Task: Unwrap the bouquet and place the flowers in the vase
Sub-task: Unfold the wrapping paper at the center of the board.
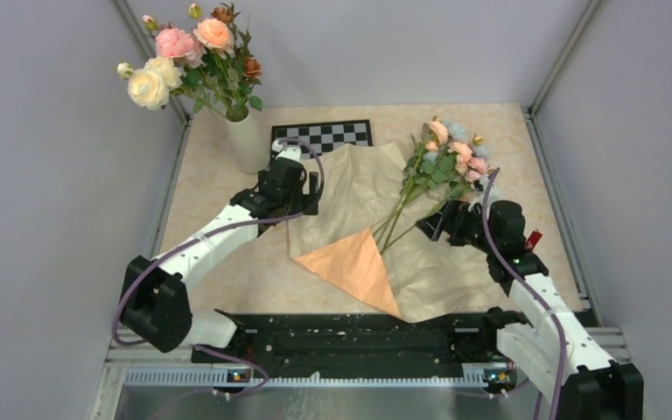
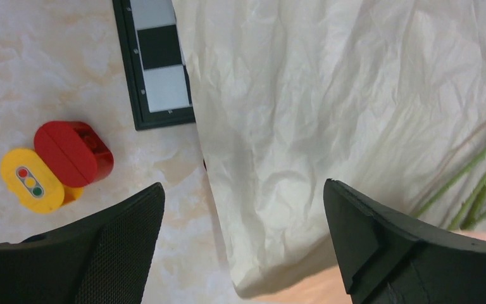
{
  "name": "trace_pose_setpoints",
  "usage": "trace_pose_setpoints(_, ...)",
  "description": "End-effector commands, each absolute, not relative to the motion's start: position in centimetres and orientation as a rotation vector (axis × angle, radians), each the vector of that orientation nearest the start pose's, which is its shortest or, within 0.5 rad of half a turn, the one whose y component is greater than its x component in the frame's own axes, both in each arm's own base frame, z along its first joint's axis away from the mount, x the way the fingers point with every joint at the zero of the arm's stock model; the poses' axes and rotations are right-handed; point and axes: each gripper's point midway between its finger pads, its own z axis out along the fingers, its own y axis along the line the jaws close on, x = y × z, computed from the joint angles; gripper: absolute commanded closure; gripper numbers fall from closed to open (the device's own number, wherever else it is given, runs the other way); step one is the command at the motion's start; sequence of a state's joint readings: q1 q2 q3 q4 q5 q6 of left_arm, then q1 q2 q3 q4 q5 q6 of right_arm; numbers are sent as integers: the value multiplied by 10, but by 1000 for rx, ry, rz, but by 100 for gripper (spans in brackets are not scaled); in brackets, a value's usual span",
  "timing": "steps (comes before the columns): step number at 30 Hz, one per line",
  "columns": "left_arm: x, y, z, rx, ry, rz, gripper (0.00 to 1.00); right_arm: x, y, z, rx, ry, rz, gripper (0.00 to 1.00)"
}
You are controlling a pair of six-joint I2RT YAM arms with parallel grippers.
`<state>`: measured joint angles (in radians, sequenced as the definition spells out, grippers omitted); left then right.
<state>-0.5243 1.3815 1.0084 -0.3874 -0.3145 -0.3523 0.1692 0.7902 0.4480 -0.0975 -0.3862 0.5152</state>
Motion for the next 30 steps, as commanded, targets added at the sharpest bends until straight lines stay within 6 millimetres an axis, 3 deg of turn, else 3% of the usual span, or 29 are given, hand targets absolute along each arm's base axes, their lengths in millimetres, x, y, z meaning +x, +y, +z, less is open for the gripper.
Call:
trace_pose_setpoints(1, 316, -161, 161, 90, 2367, -213, 1, 254, 162, 170, -109, 1977, 960, 9)
trace_pose_setpoints(6, 298, -188, 182, 280, 2376, -427, 1, 245, 189, 157, -196, 2011, 1020, 17)
trace_pose_setpoints(10, 308, -190, 200, 381, 2360, -431, 1, 241, 214, 151, -212, 2001, 1181, 19)
trace_pose_setpoints(14, 319, -202, 209, 444, 2282, -507, 1, 246, 229, 131, -227, 2058, 1178, 20)
trace_pose_setpoints(19, 339, -182, 204, 361, 2289, -524, 1, 253, 254, 120, -321, 2106, 1184, 27)
trace_pose_setpoints(26, 341, -167, 198, 309, 2278, -503, 1, 263, 283, 119, -401, 2110, 1215, 38)
trace_pose_setpoints(30, 342, -165, 195, 305, 2286, -486, 1, 262, 291, 107, -428, 2148, 1211, 50)
